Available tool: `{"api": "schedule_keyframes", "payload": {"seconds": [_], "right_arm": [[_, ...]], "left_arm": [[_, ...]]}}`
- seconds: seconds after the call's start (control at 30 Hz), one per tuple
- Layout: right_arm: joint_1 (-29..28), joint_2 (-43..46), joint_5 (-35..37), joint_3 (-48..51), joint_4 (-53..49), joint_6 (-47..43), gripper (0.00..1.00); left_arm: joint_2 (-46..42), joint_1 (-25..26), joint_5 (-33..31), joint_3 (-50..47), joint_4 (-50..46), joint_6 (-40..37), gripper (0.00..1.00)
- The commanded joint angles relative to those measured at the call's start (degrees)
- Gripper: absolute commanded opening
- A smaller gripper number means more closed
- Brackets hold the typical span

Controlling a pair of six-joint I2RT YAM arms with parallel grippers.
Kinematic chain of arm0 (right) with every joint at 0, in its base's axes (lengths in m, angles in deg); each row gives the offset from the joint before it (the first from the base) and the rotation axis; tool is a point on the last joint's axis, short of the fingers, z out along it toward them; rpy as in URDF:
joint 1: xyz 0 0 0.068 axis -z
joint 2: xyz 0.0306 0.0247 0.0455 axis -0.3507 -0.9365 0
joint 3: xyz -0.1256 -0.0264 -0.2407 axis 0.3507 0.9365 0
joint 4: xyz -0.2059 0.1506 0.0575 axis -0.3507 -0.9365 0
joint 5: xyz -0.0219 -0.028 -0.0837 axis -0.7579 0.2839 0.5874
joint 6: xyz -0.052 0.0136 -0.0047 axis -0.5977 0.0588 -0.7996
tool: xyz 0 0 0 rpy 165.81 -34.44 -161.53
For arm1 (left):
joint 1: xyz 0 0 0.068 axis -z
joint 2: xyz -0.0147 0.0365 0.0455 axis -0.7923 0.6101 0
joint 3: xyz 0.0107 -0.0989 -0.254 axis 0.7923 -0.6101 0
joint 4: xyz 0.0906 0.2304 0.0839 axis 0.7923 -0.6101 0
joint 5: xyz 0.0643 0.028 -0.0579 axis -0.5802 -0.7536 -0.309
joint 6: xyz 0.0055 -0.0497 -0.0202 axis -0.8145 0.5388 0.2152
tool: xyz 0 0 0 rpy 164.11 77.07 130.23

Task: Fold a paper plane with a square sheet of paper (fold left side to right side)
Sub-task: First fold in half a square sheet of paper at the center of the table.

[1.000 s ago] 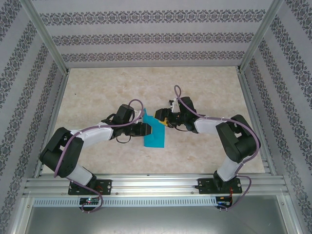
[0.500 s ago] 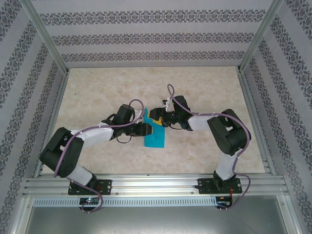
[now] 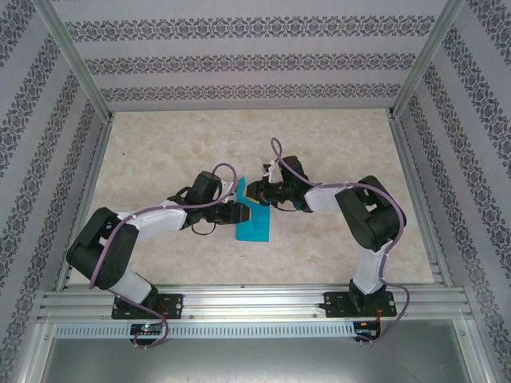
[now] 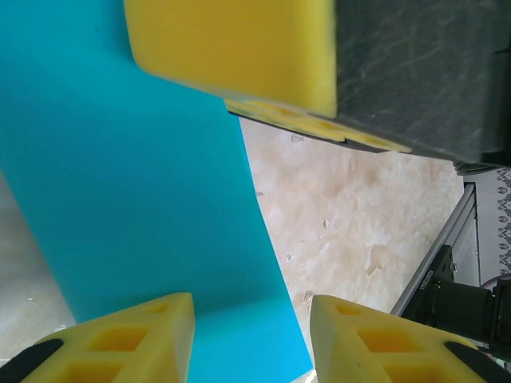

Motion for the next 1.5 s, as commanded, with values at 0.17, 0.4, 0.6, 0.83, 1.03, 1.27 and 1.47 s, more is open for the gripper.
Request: {"api": "schedule_keyframes", "payload": {"seconds": [0.17,0.4,0.6,0.83,1.03,1.27,1.47], "right_arm": [[-0.04,0.82,1.56,-1.74,-4.55,-4.21,0.03],[1.23,2.29,2.54,-0.81,-7.09,-6.18,0.02],[2.85,4.21,2.92,0.78,-8.50,-7.28,0.02],[3.98,6.07,3.75,2.89,-10.61,-8.49,0.03],[4.49,7.30,4.34,4.60,-11.49,-9.28,0.05],[4.66,6.62,3.78,5.55,-10.91,-9.01,0.07],[4.80,6.10,3.67,5.47,-10.84,-9.11,0.10]], "left_arm": [[-2.59,0.80,-0.09,0.98,0.46,-0.28,0.48],[-7.81,0.76,-6.44,1.69,-7.25,-1.91,0.55],[-7.04,0.62,-12.40,2.60,-13.26,-1.21,0.58],[-0.39,0.87,-9.37,4.00,-7.91,3.09,0.60],[3.32,1.24,-8.34,5.63,-5.26,5.19,0.59],[5.07,1.33,-9.52,5.94,-4.33,6.70,0.53],[7.52,2.09,-10.07,7.73,-4.95,6.43,0.49]]}}
